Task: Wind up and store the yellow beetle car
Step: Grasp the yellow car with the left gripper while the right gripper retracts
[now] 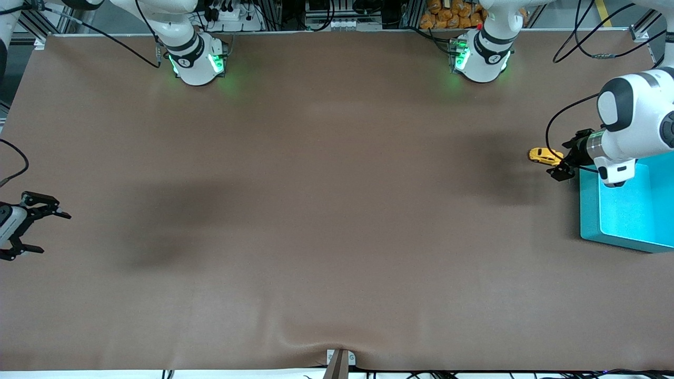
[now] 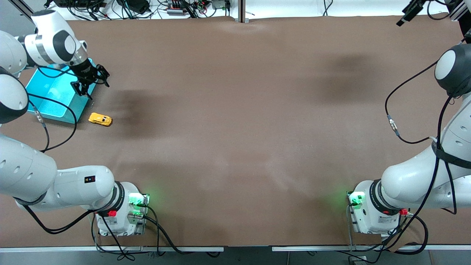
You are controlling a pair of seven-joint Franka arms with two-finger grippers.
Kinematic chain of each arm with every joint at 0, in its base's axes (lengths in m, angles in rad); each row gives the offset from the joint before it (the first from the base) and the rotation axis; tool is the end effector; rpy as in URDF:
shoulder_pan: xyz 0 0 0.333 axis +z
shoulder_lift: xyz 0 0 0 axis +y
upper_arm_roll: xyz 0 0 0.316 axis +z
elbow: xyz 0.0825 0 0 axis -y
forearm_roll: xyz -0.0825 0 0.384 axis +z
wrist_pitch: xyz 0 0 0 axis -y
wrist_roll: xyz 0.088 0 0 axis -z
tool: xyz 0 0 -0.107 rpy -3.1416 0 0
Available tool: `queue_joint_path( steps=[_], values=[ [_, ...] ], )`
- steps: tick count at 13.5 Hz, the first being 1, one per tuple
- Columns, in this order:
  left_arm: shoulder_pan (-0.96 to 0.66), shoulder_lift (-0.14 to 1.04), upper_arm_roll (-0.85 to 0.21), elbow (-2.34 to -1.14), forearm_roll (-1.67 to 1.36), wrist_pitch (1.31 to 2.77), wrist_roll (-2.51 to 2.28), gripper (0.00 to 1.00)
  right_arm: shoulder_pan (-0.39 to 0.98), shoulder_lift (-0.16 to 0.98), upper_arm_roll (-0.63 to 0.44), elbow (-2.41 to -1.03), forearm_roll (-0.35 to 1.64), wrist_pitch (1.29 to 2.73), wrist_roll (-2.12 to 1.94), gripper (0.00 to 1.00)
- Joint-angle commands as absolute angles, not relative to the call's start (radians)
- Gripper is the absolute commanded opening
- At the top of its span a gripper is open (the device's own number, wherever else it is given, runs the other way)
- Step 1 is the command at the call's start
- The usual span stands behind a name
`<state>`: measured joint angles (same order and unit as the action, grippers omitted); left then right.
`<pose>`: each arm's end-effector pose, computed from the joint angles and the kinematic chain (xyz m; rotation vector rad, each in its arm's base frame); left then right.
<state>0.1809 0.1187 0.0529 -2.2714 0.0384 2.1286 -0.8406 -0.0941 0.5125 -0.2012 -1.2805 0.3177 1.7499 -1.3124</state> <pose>0.4852 0.1174 0.2868 -2.6026 -1.5079 0.3610 0.6882 -0.1483 0.4602 -2.6155 -1.3929 -0.1934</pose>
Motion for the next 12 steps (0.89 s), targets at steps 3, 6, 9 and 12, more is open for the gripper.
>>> queue_joint_path(
  steps=[3, 6, 9, 12],
  values=[
    [0.264, 0.141, 0.044, -2.327, 0.043, 2.268, -0.922, 1.00, -0.035, 0.425, -0.213, -1.289, 0.290, 1.729, -1.241, 1.00],
    [0.308, 0.164, 0.044, -2.373, 0.043, 2.402, -0.923, 1.00, -0.015, 0.358, -0.215, -1.314, 0.279, 1.686, -1.133, 1.00],
    [0.307, 0.172, 0.044, -2.399, 0.043, 2.422, -0.952, 1.00, 0.011, 0.249, -0.213, -1.393, 0.267, 1.661, -0.941, 1.00],
    [0.308, 0.169, 0.044, -2.436, 0.043, 2.425, -0.962, 1.00, 0.034, 0.174, -0.206, -1.416, 0.222, 1.605, -0.780, 1.00]
  ],
)
